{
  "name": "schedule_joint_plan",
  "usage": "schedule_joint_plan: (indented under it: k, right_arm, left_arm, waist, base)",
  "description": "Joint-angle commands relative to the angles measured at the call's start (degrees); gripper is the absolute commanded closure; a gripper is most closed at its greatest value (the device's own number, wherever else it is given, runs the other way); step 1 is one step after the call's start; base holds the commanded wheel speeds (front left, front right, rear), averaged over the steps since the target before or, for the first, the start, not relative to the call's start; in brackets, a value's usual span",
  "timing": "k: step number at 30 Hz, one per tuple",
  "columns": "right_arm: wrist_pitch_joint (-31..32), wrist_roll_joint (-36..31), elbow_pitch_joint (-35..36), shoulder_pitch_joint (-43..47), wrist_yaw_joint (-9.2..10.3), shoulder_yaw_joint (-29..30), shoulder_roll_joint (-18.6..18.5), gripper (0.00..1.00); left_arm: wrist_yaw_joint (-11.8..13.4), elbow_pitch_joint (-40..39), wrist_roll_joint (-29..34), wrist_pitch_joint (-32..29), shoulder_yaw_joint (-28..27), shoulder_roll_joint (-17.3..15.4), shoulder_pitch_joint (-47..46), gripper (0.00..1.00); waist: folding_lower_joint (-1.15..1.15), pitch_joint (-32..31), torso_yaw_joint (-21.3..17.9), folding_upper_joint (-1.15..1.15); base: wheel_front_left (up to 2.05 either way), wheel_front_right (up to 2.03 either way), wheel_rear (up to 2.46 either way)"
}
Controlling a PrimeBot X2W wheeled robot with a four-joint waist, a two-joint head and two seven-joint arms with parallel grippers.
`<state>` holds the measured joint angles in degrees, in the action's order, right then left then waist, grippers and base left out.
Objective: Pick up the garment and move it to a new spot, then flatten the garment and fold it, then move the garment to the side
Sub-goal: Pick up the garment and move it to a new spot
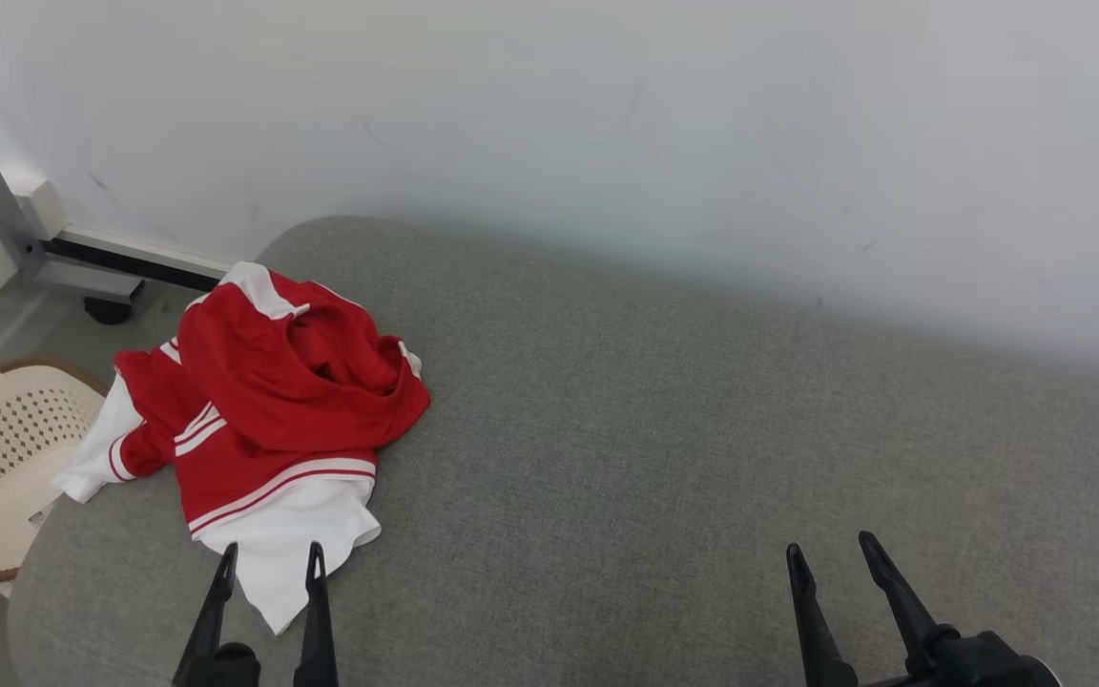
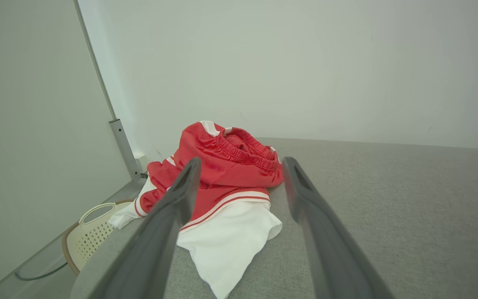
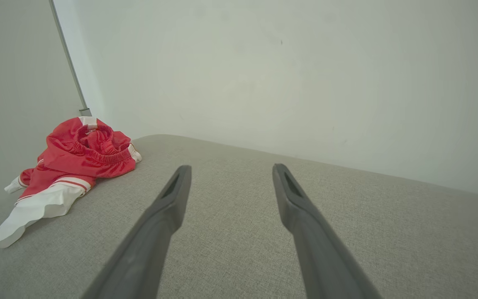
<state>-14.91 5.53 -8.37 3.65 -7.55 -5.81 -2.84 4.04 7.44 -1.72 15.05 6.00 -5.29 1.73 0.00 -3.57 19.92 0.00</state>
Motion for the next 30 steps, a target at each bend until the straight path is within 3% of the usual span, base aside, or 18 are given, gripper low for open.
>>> schedule_joint_plan:
  k: [1,7,16,26,30]
  right_arm:
    - [-0.2,-0.5,-0.1,0.5,0.12,0.0,0.1,0.00]
    - [-0.2,-0.7,-0.1,0.2,0.12,0.1,0.1,0.00]
    - [-0.2,-2.8,-0.1,-3.9,0.12,-0.9,-0.4,0.00]
    - [-0.2,-3.8,0.3,-9.8,0.12,-0.9,-2.4,0.00]
    - [-0.2,-3.8,0.4,-10.6,0.12,-1.0,-2.7,0.00]
  left_arm:
    - [-0.3,0.5,-0.2,0.2,-0.3,0.0,-1.6,0.00]
    - [-3.6,6.5,-1.0,0.2,-0.5,-1.6,-9.0,0.00]
    - [-8.5,22.2,-4.9,-1.0,-3.2,-4.8,-29.4,0.00]
    - [-9.9,40.0,-7.2,-10.0,-3.2,-9.0,-50.5,0.00]
    - [-10.4,44.6,-7.8,-12.3,-3.2,-10.0,-54.4,0.00]
  waist:
    - [0.00,0.3,0.1,0.00]
    - [0.00,2.1,0.4,0.00]
    - [0.00,10.0,-0.7,0.00]
    - [0.00,19.6,-4.0,0.00]
    - [0.00,21.3,-4.7,0.00]
  base:
    - [0.00,0.00,0.00]
    - [0.00,0.00,0.00]
    - [0.00,0.00,0.00]
    - [0.00,0.00,0.00]
    - [0.00,0.00,0.00]
